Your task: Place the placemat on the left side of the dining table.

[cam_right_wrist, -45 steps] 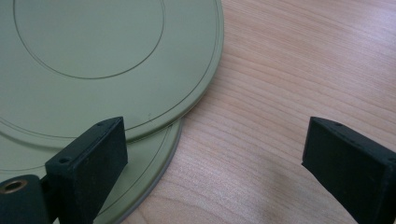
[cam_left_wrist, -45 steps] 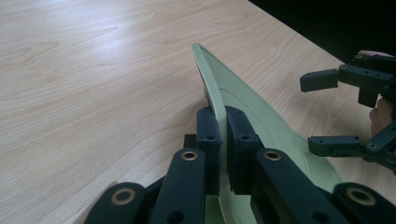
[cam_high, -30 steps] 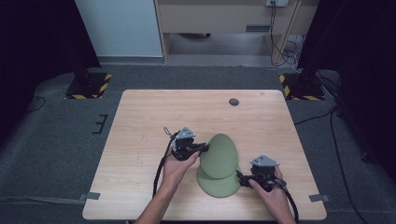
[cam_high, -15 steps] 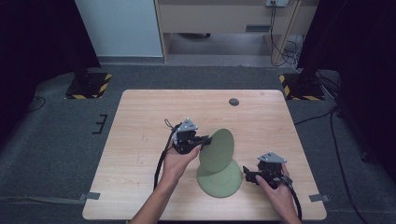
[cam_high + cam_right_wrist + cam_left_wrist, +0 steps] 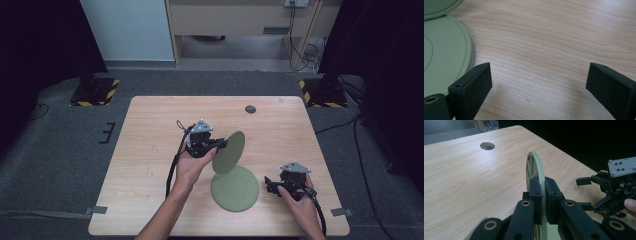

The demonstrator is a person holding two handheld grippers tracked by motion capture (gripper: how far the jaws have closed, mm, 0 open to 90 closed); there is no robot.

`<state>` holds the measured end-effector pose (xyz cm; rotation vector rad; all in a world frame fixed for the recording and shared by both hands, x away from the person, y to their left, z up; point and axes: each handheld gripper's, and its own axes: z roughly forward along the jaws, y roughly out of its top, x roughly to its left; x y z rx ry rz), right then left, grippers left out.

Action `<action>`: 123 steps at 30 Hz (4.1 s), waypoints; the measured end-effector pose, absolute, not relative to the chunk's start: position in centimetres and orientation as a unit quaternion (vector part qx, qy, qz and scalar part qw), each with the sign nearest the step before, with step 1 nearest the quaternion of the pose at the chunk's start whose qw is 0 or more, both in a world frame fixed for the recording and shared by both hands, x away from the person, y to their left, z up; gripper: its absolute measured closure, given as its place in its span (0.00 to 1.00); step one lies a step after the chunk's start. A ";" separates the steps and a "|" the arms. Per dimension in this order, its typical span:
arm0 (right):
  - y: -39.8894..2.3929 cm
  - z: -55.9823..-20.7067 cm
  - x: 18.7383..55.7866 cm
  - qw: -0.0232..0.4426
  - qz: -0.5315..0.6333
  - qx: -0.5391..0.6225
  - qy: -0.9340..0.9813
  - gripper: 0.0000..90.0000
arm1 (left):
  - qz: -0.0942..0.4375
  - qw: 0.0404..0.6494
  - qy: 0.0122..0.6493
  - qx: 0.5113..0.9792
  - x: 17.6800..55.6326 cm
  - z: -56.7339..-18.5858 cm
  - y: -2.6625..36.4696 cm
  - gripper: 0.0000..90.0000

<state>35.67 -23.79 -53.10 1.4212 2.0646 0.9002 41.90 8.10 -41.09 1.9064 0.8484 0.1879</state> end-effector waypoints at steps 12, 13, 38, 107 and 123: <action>-24.4 -53.1 35.9 0.238 0.328 0.525 0.748 0.07 | 0.106 0.496 0.374 0.776 43.0 -40.2 9.4 0.95; -24.4 -53.1 35.9 0.239 0.328 0.526 0.747 0.07 | 0.108 0.496 0.377 0.775 43.1 -40.2 9.6 0.95; -24.9 -53.3 35.9 0.239 0.318 0.533 0.747 0.07 | 0.140 0.479 0.405 0.766 44.4 -39.2 12.5 0.95; -24.7 -53.6 35.9 0.235 0.309 0.527 0.756 0.07 | 0.182 0.454 0.462 0.739 45.2 -39.3 19.8 0.95; -24.6 -53.7 35.8 0.234 0.310 0.527 0.756 0.07 | 0.182 0.454 0.466 0.737 45.1 -39.5 20.4 0.95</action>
